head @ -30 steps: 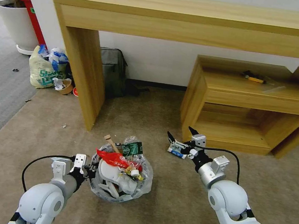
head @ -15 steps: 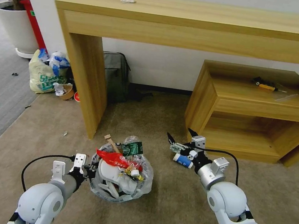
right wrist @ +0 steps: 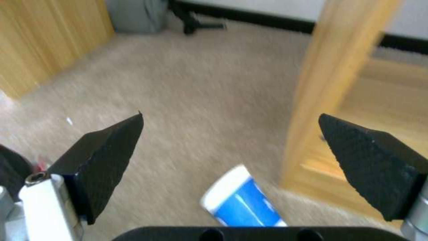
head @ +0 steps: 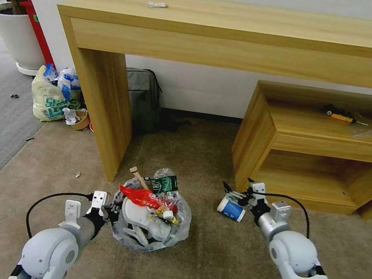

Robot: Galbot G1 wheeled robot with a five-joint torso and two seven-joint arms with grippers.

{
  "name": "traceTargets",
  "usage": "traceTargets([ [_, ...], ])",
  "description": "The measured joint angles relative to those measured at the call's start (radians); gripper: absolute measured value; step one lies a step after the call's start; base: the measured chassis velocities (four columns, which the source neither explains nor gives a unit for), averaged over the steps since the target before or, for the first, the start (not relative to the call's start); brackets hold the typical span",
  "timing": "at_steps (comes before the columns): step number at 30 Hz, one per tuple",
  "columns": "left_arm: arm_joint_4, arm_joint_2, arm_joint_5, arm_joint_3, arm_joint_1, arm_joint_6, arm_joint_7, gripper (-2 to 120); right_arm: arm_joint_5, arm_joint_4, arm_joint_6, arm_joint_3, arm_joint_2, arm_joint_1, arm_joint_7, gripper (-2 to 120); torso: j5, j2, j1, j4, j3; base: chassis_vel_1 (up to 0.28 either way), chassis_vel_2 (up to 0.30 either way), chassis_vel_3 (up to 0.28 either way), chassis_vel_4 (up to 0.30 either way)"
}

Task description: Pick up the trash bin and place the garbage on the floor into it.

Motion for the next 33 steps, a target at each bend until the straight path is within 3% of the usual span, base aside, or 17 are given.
traceTargets([
  [5,0.002,-0.004,0.001,0.004,-0.001,0.0,0.001,0,0.064,-0.046,-0.039,-0.022,0.003,0.019,0.071,100,0.0,0.0,0.0,0.0001,0.0,0.0,0.0,0.0,0.0],
  [8,0.004,-0.006,0.003,0.008,-0.001,0.0,0.001,0,0.101,-0.118,-0.064,-0.065,0.072,0.045,0.168,100,0.0005,0.0,0.0,0.0003,0.0,0.0,0.0,0.0,0.0],
  [12,0.005,-0.007,0.005,0.009,-0.001,0.0,0.001,0,0.102,-0.181,-0.078,-0.08,0.104,0.073,0.211,100,0.0001,0.0,0.0,0.0003,0.0,0.0,0.0,0.0,0.0],
  [15,0.016,-0.014,0.018,0.023,-0.003,0.0,0.011,0,0.137,-0.252,-0.128,-0.088,0.149,0.116,0.341,100,-0.0001,0.0,0.0,0.0003,0.0,0.0,0.0,0.0,0.0],
  [29,0.027,-0.007,0.025,0.04,-0.014,0.0,0.019,0,0.166,-0.362,-0.179,-0.102,0.176,0.204,0.345,100,0.0,0.0,0.0,0.0001,0.0,0.0,0.0,0.0,0.0],
  [33,0.03,-0.007,0.025,0.043,-0.016,0.0,0.022,0,0.168,-0.381,-0.214,-0.13,0.19,0.238,0.395,100,0.0001,0.0,0.0,0.0001,0.0,0.0,0.0,0.0,0.0],
])
